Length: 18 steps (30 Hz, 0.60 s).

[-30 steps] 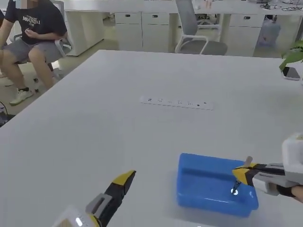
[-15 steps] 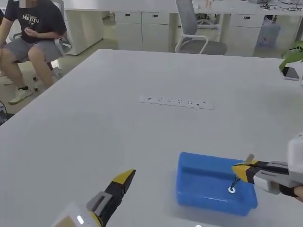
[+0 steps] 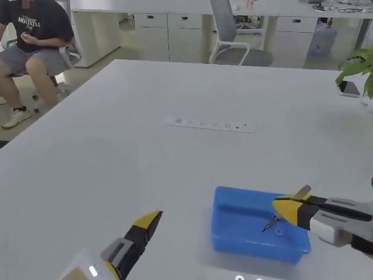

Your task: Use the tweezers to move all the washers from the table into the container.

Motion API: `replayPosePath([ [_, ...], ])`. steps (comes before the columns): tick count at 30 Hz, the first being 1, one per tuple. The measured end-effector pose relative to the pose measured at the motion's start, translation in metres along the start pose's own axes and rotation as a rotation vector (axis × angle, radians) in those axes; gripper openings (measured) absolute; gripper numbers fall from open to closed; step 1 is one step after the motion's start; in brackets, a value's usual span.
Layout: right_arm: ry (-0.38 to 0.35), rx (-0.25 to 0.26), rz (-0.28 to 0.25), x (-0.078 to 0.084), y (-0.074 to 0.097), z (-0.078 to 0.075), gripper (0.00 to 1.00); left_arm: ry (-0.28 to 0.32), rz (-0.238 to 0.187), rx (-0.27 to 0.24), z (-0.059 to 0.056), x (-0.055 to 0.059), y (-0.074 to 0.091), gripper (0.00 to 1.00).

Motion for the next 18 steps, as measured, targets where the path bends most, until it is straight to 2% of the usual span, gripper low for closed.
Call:
replayPosePath([
  [3, -0.012, -0.027, 0.02, 0.01, -0.002, 0.005, 0.02, 0.002, 0.002, 0.001, 0.0, 0.001, 0.0, 0.94],
  [12, -0.023, -0.02, 0.127, 0.047, -0.011, 0.007, 0.02, 0.004, 0.01, 0.002, 0.001, 0.002, 0.001, 0.94],
  [18, -0.014, -0.02, 0.16, 0.056, -0.014, 0.005, 0.02, 0.006, 0.012, 0.002, 0.002, 0.003, 0.001, 0.93],
])
Point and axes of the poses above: the centre of the closed fingertips' face, and the gripper's own axes: y roughly backward along the fingers, z roughly to its left, x roughly out of its underside, the point moved 10 cm from there along y, roughly backward along the fingers
